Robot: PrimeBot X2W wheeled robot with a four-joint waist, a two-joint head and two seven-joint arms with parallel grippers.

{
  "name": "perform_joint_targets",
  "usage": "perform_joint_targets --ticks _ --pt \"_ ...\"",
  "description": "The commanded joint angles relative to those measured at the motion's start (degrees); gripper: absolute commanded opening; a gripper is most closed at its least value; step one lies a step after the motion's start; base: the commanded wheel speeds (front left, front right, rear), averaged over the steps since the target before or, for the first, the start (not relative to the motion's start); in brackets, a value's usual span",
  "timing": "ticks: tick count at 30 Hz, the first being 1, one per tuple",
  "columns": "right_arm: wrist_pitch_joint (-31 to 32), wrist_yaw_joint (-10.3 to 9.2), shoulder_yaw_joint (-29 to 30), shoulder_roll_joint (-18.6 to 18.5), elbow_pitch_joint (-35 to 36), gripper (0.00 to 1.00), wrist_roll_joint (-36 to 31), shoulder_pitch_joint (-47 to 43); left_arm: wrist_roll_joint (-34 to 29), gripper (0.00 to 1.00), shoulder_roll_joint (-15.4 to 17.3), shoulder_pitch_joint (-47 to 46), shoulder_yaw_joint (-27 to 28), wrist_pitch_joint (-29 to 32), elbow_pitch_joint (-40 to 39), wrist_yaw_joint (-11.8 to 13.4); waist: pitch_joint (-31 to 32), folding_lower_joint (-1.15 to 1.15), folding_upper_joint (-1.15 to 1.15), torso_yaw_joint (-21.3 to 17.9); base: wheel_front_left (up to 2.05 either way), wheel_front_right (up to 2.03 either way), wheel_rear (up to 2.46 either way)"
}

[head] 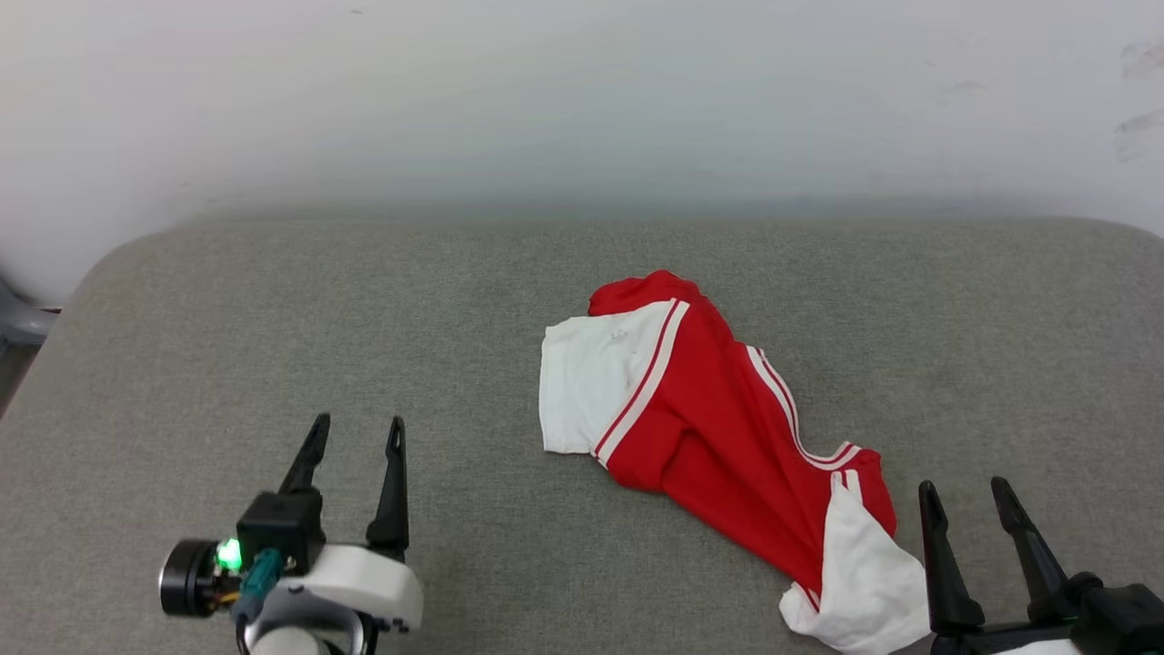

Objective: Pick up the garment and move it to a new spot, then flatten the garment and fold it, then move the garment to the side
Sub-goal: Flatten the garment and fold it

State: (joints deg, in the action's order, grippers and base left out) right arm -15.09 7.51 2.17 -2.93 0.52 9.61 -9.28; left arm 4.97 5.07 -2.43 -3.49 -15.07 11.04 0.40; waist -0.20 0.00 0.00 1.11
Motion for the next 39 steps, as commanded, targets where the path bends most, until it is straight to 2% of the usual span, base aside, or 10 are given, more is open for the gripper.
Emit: perform_joint_targets --ticks 1,11,16,21,26,35,38,39 --pt "-0.12 -0.04 -0.24 0.09 0.43 1.0 -0.2 1.14 -0.51 1.0 0.73 -3.12 0.09 -0.15 0.37 -0.91 -0.45 0.0 0.0 -0.47 0.0 0.0 0.0" --pt "-0.12 -0.04 -0.62 0.09 2.28 1.0 -0.4 4.05 -2.66 1.0 4.69 -22.45 -1.84 -0.14 5.52 -5.51 -5.02 0.0 0.0 -3.58 0.0 0.0 0.0" --pt "-0.12 -0.04 -0.73 0.09 2.86 1.0 -0.29 5.47 -2.49 1.0 6.38 -32.95 -5.26 0.31 12.03 -7.04 -7.5 0.0 0.0 -5.22 0.0 0.0 0.0" --pt "-0.12 -0.04 -0.6 0.09 3.3 1.0 0.03 6.47 -0.9 1.0 7.39 -42.82 -10.2 4.19 17.77 -7.73 -9.99 0.0 0.0 -6.68 0.0 0.0 0.0" --pt "-0.12 -0.04 -0.56 0.1 3.54 1.0 0.23 7.78 5.14 1.0 9.27 -50.95 -19.04 13.13 22.64 -7.75 -12.45 0.0 0.0 -8.19 0.0 0.0 0.0" --pt "-0.12 -0.04 -0.33 0.1 3.69 1.0 2.4 10.23 21.25 1.0 14.84 -59.99 -36.7 37.01 27.63 -7.77 -17.09 0.0 0.0 -10.15 0.0 0.0 0.0" --pt "-0.12 -0.04 -0.43 0.1 3.67 1.0 3.16 11.12 26.43 1.0 16.67 -61.62 -41.16 43.69 27.79 -7.78 -18.75 0.0 0.0 -10.63 0.0 0.0 0.0" --pt "-0.12 -0.04 -0.43 0.1 3.67 1.0 3.16 11.12 26.43 1.0 16.67 -61.62 -41.16 43.69 27.79 -7.78 -18.75 0.0 0.0 -10.63 0.0 0.0 0.0"
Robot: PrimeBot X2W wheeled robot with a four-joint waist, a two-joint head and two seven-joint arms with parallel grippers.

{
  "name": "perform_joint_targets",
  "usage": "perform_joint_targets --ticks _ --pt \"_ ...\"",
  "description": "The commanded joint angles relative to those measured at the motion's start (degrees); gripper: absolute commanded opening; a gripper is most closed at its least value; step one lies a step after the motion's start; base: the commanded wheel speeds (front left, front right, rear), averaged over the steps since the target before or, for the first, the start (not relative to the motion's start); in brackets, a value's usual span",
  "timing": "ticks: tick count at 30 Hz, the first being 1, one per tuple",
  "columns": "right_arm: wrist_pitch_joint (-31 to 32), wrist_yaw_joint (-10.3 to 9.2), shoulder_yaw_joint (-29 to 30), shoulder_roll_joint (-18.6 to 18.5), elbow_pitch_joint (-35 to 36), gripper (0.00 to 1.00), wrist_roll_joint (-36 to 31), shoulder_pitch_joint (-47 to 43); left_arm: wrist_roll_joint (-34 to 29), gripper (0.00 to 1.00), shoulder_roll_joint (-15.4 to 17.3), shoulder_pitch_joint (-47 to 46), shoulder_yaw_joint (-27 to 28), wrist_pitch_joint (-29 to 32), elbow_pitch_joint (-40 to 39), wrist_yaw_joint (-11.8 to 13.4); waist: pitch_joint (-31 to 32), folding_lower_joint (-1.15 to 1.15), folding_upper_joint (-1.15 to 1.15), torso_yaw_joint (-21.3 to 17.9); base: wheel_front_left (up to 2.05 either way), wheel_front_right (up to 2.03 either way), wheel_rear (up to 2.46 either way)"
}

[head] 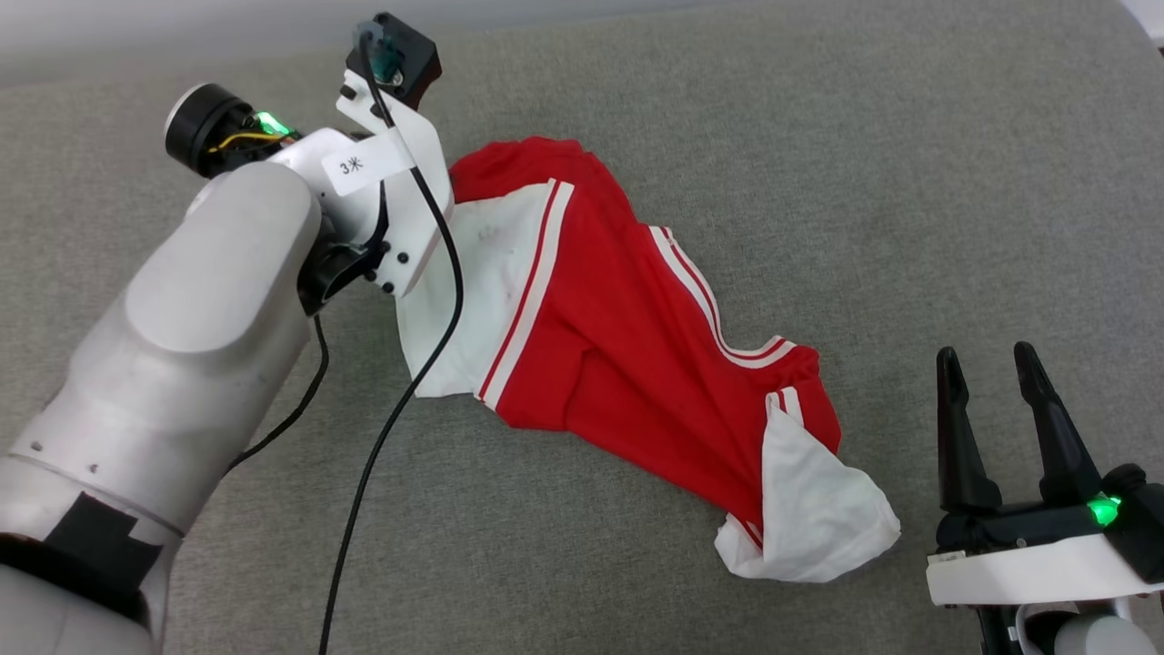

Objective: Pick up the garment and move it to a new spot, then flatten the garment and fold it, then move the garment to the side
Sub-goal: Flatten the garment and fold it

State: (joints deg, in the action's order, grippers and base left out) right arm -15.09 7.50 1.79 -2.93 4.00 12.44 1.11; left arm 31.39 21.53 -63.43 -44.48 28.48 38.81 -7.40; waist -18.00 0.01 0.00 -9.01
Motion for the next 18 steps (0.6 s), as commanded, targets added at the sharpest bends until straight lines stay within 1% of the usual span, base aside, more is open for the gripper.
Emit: perform_joint_targets --ticks 1,4,7,13,16,17,18 --pt "-0.12 -0.03 -0.18 0.1 0.18 1.0 0.4 1.01 1.48 1.0 0.93 -1.07 -1.59 1.92 -0.05 0.02 -1.47 -0.01 0.0 -0.69 0.0 0.0 0.0" --pt "-0.11 -0.03 -0.39 0.09 0.11 1.0 0.89 1.95 5.53 1.0 2.78 -1.89 -5.59 6.24 -0.46 0.02 -2.94 -0.01 0.0 -1.15 0.0 0.0 0.0" --pt "-0.11 -0.02 -0.75 0.09 -0.03 1.0 1.17 2.87 7.98 1.0 4.81 -2.63 -9.67 8.98 -0.38 0.02 -4.2 -0.01 0.0 -1.67 0.0 0.0 0.0" --pt "-0.11 -0.02 -0.93 0.1 -0.57 1.0 1.49 3.71 13.51 1.0 6.63 -0.1 -15.96 12.78 -0.4 -0.03 -5.56 -0.01 0.0 -2.35 0.0 0.0 0.0" --pt "-0.11 -0.02 -0.92 0.1 -0.73 1.0 1.42 3.85 16.23 1.0 7.18 1.23 -18.53 12.85 -1.09 -0.2 -5.8 -0.01 0.0 -2.3 0.0 0.0 0.0" --pt "-0.11 -0.03 -0.91 0.1 -0.79 1.0 1.36 3.89 16.66 0.43 7.37 1.31 -19.24 12.53 -1.28 -0.25 -5.81 -0.01 0.0 -2.24 0.0 0.0 0.0" --pt "-0.11 -0.02 -0.93 0.1 -0.83 1.0 1.26 3.96 16.73 0.0 7.56 1.17 -20.03 12.02 -1.53 -0.25 -5.78 -0.01 0.0 -2.16 0.0 0.0 0.0"
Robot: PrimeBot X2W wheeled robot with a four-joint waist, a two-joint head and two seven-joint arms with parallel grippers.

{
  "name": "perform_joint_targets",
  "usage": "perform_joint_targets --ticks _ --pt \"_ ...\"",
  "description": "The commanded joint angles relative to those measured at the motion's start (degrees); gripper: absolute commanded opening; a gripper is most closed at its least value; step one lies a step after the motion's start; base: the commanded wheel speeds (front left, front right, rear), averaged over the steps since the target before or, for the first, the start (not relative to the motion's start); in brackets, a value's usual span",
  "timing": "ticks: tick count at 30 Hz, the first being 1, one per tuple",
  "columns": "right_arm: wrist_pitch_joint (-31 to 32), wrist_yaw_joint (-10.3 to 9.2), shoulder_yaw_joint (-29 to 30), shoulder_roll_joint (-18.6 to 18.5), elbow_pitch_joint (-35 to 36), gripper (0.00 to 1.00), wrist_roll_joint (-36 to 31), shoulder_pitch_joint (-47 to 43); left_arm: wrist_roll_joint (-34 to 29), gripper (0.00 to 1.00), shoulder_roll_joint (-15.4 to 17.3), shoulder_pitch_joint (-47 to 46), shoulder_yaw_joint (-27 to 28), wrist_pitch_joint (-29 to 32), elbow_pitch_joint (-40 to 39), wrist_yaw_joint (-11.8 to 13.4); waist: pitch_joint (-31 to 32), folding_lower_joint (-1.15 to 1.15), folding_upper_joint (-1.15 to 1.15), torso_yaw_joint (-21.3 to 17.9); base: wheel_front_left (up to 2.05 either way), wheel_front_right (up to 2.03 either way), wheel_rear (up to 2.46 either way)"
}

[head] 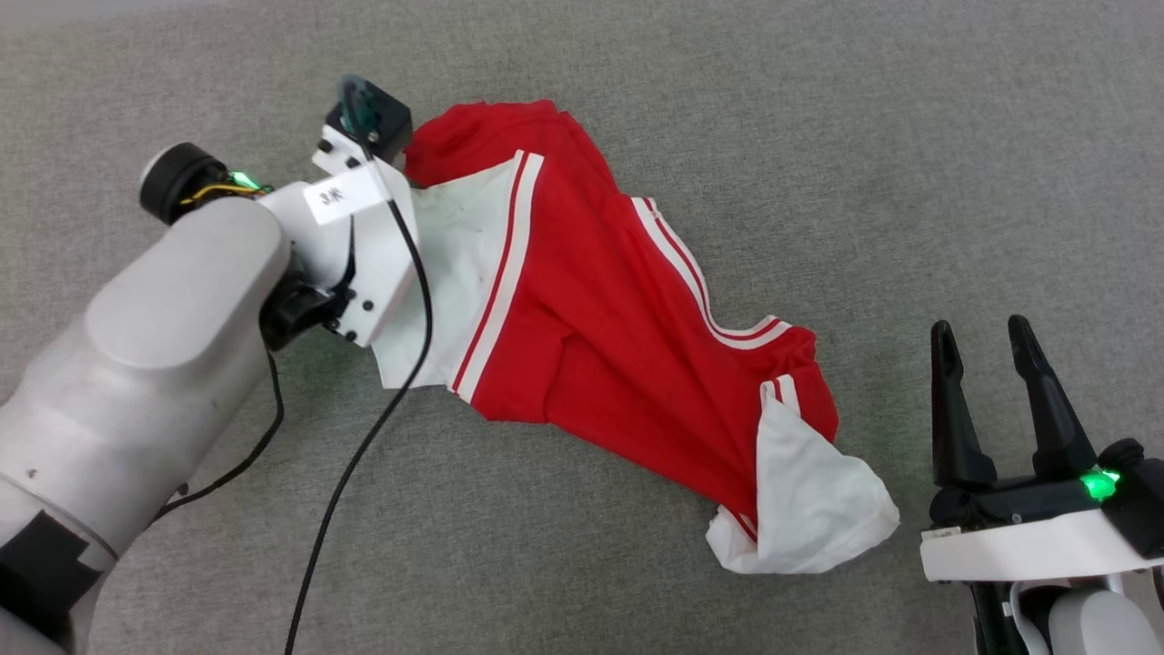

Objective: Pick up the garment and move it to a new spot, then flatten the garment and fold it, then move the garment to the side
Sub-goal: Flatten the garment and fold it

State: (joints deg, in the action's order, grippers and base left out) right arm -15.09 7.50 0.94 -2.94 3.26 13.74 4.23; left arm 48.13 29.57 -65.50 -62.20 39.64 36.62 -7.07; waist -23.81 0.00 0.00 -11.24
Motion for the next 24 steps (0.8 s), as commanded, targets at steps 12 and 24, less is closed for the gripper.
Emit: perform_joint_targets --ticks 12,24 --pt "-0.11 -0.03 0.65 0.1 -0.66 1.0 -1.57 -1.7 0.53 0.0 1.56 2.1 -1.1 -17.67 -3.73 0.5 5.79 0.0 0.0 3.12 0.0 0.0 0.0" --pt "-0.11 -0.02 1.91 0.1 -0.56 1.0 -3.01 -5.78 7.8 0.0 11.82 18.34 5.59 -27.91 -16.12 10.93 12.5 0.0 0.0 7.9 0.0 0.0 0.0"
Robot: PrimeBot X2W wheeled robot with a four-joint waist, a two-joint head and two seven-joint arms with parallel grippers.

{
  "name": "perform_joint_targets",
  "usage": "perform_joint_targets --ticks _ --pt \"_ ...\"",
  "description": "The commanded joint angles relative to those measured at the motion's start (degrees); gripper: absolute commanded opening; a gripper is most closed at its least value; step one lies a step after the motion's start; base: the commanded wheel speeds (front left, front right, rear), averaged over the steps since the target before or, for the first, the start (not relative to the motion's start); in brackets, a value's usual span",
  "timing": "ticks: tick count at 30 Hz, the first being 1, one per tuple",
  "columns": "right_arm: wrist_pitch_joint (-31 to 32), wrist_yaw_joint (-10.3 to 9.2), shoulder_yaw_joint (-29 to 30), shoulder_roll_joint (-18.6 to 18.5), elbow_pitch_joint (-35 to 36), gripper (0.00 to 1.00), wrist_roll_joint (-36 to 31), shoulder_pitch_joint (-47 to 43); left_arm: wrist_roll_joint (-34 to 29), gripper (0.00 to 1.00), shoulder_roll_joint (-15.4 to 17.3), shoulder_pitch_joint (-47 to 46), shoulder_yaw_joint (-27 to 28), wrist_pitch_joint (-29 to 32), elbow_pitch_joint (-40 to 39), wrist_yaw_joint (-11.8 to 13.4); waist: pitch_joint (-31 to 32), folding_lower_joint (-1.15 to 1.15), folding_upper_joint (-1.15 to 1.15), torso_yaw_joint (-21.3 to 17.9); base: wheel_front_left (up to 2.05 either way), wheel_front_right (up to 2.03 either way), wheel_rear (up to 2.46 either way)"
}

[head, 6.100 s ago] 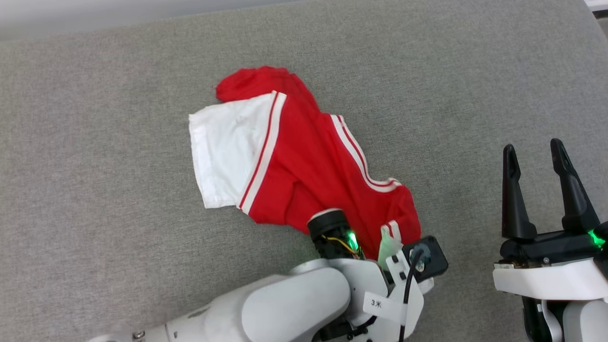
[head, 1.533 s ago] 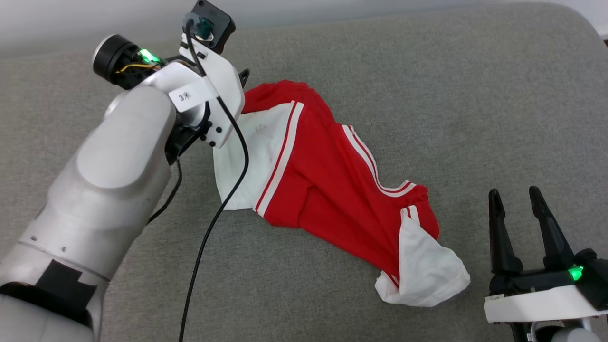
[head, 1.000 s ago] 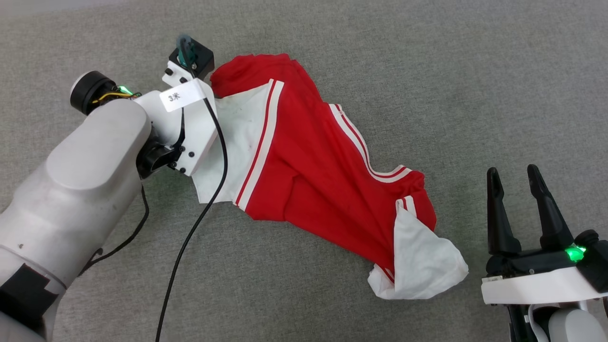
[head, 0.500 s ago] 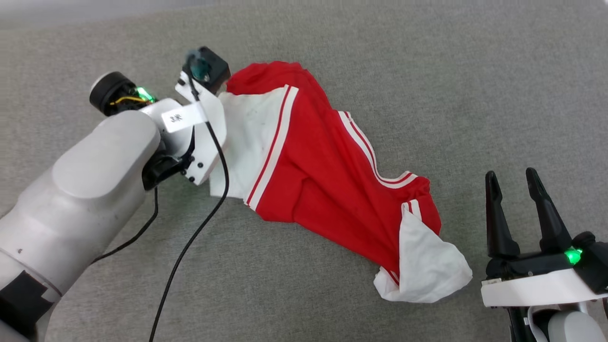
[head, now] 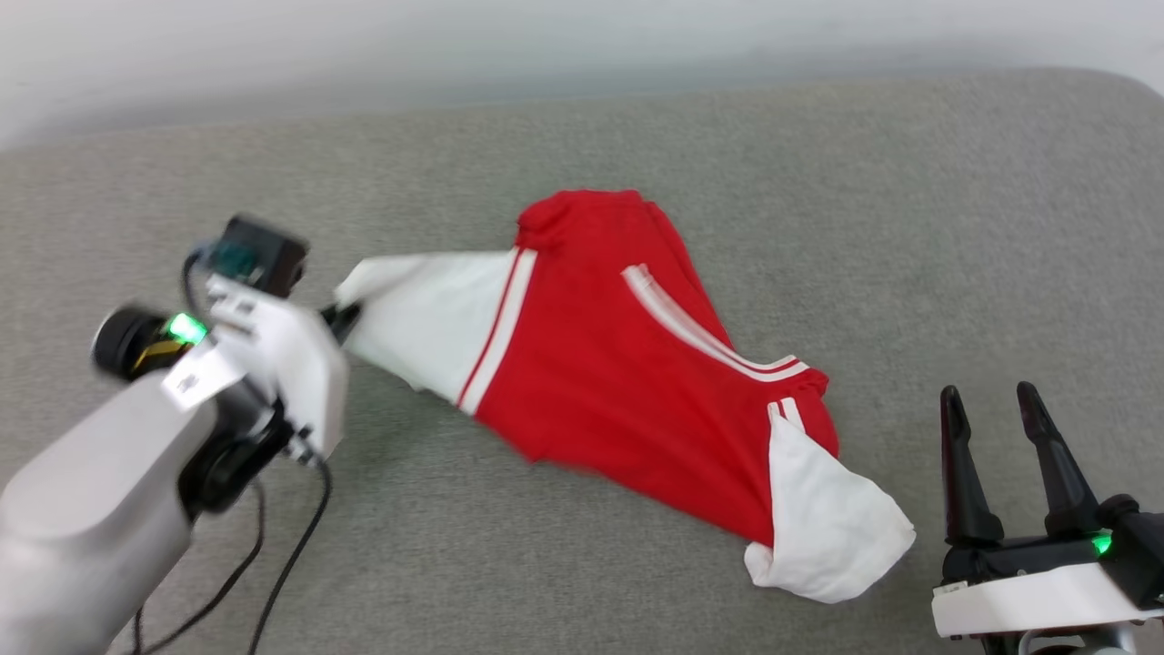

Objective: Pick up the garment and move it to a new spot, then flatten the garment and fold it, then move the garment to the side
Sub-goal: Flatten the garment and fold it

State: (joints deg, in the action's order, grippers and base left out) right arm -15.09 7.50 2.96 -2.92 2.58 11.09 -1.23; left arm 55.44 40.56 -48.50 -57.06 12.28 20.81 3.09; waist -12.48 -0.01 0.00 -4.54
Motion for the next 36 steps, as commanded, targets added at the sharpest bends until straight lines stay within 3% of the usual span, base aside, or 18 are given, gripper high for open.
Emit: perform_joint_targets --ticks 1,10,19,20,21,22,29,36 --pt "-0.11 -0.02 -0.22 0.08 0.15 1.0 -0.51 -0.58 1.19 0.0 1.89 2.87 0.86 -0.91 -0.97 1.58 1.43 0.01 0.0 1.47 0.0 0.0 0.0" --pt "-0.12 -0.03 -0.07 0.08 0.07 1.0 -1.37 -0.95 8.81 0.0 8.67 16.69 4.16 -4.69 -1.1 7.41 1.01 0.01 0.0 1.97 0.0 0.0 0.0" --pt "-0.12 -0.03 0.39 0.08 -0.49 1.0 -1.91 -0.6 11.51 0.0 5.37 20.7 3.89 -6.55 5.42 6.08 0.86 0.01 0.0 1.37 0.0 0.0 0.0" --pt "-0.12 -0.03 0.48 0.08 -0.45 1.0 -2.04 -0.64 11.16 0.19 4.86 20.57 3.89 -7.25 6.04 6.09 1.17 0.01 0.0 1.44 0.0 0.0 0.0" --pt "-0.11 -0.03 0.55 0.08 -0.42 1.0 -2.07 -0.69 10.79 0.46 4.32 20.43 3.81 -8.04 6.58 6.03 1.59 0.01 0.0 1.51 0.0 0.0 0.0" --pt "-0.11 -0.03 0.64 0.08 -0.3 1.0 -2.31 -0.74 10.07 1.0 4.0 20.08 3.91 -9.42 6.94 6.33 2.01 0.01 0.0 1.59 0.0 0.0 0.0" --pt "-0.11 -0.03 1.94 -0.04 1.41 1.0 -3.43 -0.35 4.46 1.0 1.26 19.25 4.75 -21.67 7.57 10.47 5.21 0.01 0.0 2.78 0.0 0.0 0.0" --pt "-0.11 -0.02 3.37 -1.88 3.48 1.0 -2.82 1.29 0.98 1.0 -1.12 21.44 6.43 -26.8 4.87 14.92 6.93 0.01 0.0 4.1 0.0 0.0 0.0"
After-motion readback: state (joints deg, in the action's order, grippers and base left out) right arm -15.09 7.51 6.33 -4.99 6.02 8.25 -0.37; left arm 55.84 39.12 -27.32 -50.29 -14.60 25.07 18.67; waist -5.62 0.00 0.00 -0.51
